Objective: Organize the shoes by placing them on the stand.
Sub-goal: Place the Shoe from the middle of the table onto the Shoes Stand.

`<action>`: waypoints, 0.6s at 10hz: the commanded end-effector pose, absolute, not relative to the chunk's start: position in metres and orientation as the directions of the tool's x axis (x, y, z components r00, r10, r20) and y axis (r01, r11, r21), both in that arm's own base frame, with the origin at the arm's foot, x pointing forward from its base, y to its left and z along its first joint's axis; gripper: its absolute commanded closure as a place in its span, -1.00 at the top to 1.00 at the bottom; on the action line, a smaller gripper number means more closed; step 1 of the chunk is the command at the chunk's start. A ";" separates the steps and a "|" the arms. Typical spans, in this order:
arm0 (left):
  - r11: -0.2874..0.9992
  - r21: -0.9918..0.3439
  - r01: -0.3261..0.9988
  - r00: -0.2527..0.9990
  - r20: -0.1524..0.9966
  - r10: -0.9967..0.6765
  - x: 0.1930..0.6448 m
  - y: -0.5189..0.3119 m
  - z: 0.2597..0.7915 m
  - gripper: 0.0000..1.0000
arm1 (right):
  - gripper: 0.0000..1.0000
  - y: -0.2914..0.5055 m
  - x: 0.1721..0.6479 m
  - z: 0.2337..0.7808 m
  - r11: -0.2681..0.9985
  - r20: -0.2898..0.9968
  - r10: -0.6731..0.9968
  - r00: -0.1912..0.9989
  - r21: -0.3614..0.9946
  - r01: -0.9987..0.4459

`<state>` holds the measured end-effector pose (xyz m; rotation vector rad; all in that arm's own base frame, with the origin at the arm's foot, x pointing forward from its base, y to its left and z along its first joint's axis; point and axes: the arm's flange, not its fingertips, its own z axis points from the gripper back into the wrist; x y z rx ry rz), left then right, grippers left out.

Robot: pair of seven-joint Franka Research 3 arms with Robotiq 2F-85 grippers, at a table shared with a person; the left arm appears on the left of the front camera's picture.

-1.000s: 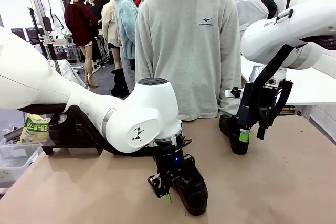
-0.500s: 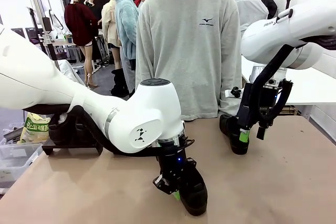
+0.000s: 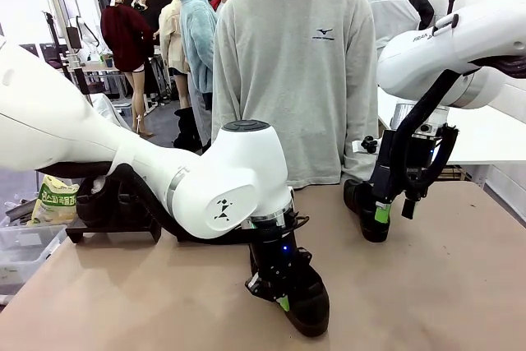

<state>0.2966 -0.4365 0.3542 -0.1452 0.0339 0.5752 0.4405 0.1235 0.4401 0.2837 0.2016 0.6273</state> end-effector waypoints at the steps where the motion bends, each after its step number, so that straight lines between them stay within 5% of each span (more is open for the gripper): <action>1: 0.842 -0.173 -0.511 0.859 -0.097 0.502 0.283 -0.430 0.390 -1.00 | 1.00 0.123 0.440 0.441 0.774 -0.108 0.604 0.790 0.315 -0.549; 5: 0.936 -0.194 -0.292 0.954 -0.127 0.271 0.242 -0.382 0.468 -1.00 | 1.00 0.123 0.440 0.441 0.774 -0.108 0.604 0.790 0.315 -0.549; 6: 0.964 -0.146 -0.221 0.975 -0.032 0.219 0.253 -0.357 0.475 -1.00 | 1.00 0.123 0.440 0.441 0.774 -0.108 0.604 0.790 0.315 -0.549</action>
